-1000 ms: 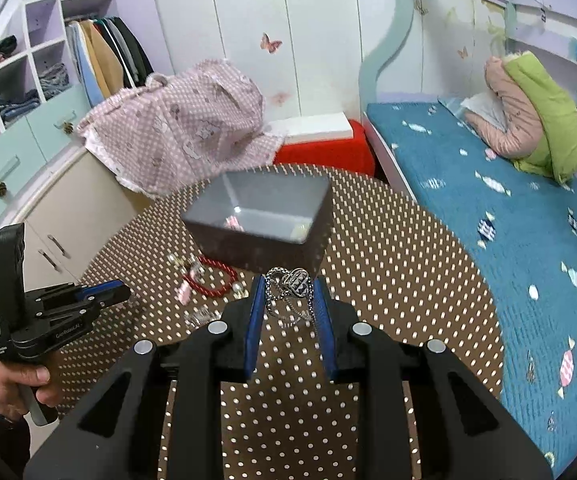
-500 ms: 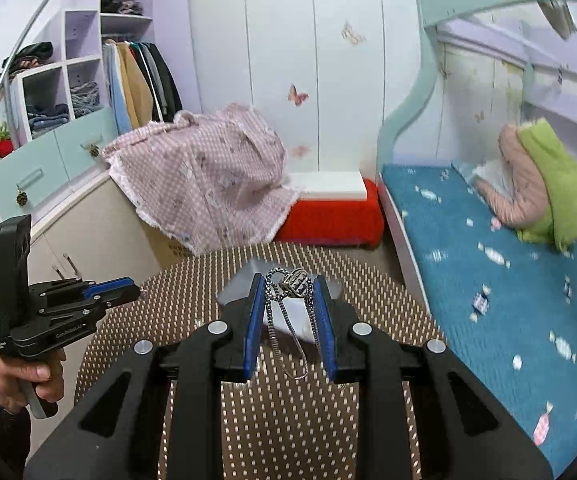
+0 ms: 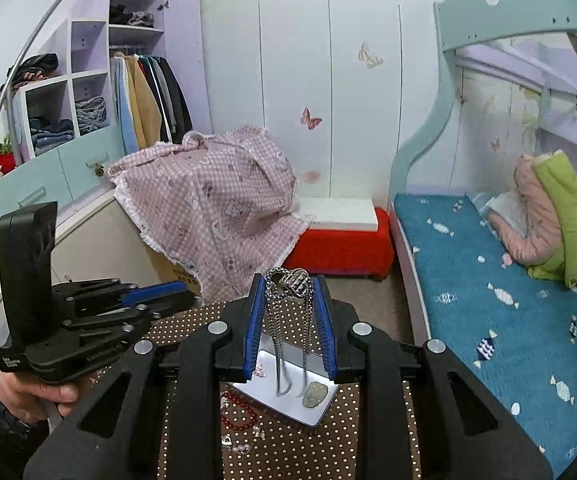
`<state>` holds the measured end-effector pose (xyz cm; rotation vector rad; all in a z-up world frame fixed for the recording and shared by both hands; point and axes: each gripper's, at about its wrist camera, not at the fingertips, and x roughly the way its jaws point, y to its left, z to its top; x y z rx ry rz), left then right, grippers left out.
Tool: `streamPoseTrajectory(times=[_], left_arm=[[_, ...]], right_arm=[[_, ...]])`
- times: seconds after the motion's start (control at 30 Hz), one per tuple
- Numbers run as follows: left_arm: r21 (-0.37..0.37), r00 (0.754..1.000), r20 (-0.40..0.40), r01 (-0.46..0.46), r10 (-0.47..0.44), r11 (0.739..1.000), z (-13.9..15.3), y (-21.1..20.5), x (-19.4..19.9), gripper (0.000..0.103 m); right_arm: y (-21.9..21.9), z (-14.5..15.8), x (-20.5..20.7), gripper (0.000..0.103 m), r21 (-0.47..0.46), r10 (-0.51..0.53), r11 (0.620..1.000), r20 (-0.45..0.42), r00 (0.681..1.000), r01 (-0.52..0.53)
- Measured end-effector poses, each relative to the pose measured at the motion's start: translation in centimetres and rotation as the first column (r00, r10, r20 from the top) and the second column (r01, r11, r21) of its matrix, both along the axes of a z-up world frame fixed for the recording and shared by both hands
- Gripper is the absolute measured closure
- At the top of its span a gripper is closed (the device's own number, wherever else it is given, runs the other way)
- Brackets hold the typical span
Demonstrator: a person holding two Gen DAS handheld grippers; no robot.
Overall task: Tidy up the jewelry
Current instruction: 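Open both tools to drop the charm and necklace into the tin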
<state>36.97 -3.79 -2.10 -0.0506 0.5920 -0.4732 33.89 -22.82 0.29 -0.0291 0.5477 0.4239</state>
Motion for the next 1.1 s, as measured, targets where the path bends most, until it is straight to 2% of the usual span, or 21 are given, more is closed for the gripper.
streamPoseTrajectory(times=[0.2, 0.37, 0.4, 0.47, 0.5, 0.53, 0.6, 0.63, 0.7, 0.9, 1.1], left_arm=[[0.008, 0.993, -0.110, 0.045, -0.044, 0.999, -3.4, -2.6, 3.9, 0.089], [0.043, 0.978, -0.204, 0.047, -0.038, 0.998, -7.0, -3.9, 6.6, 0.089], [0.048, 0.977, -0.211, 0.041, -0.030, 0.998, -7.7, -3.8, 6.6, 0.086], [0.055, 0.976, -0.217, 0.024, -0.011, 0.998, -8.3, -3.5, 6.7, 0.061], [0.065, 0.978, -0.209, -0.001, 0.015, 0.998, -8.5, -3.2, 6.6, 0.035], [0.081, 0.981, -0.190, -0.036, 0.051, 0.996, -8.6, -2.7, 6.3, 0.025], [0.086, 0.982, -0.173, -0.063, 0.078, 0.994, -8.5, -1.9, 6.0, 0.013], [0.085, 0.982, -0.163, -0.086, 0.099, 0.993, -8.4, -1.5, 5.7, 0.011], [0.093, 0.981, -0.137, -0.122, 0.134, 0.988, -8.1, -0.7, 5.2, 0.010], [0.130, 0.965, -0.063, -0.245, 0.254, 0.961, -6.7, 1.2, 2.6, 0.007], [0.141, 0.951, -0.003, -0.306, 0.310, 0.941, -5.4, 3.0, -1.0, 0.007]], right_arm=[[0.2, -4.3, 3.0, 0.080, 0.007, 0.002, 1.000, -0.123, 0.992, -0.001], [0.2, -9.2, 5.8, 0.078, 0.013, -0.019, 1.000, -0.262, 0.965, 0.023], [0.1, -9.8, 6.1, 0.077, 0.016, -0.026, 0.999, -0.279, 0.960, 0.031], [-0.2, -10.9, 6.3, 0.069, 0.030, -0.039, 0.998, -0.306, 0.951, 0.050], [-0.5, -11.2, 6.3, 0.050, 0.034, -0.049, 0.997, -0.314, 0.948, 0.063], [-0.7, -11.3, 6.1, 0.030, 0.041, -0.065, 0.996, -0.307, 0.949, 0.081], [-1.1, -11.1, 5.7, 0.018, 0.057, -0.075, 0.994, -0.292, 0.954, 0.095], [-1.2, -11.0, 5.4, 0.012, 0.063, -0.081, 0.993, -0.287, 0.955, 0.103], [-1.6, -10.9, 5.1, 0.008, 0.067, -0.100, 0.990, -0.274, 0.957, 0.123], [-2.1, -10.1, 3.4, 0.008, 0.082, -0.159, 0.980, -0.239, 0.958, 0.183], [-1.8, -8.4, 0.8, 0.008, 0.074, -0.196, 0.975, -0.172, 0.965, 0.211]])
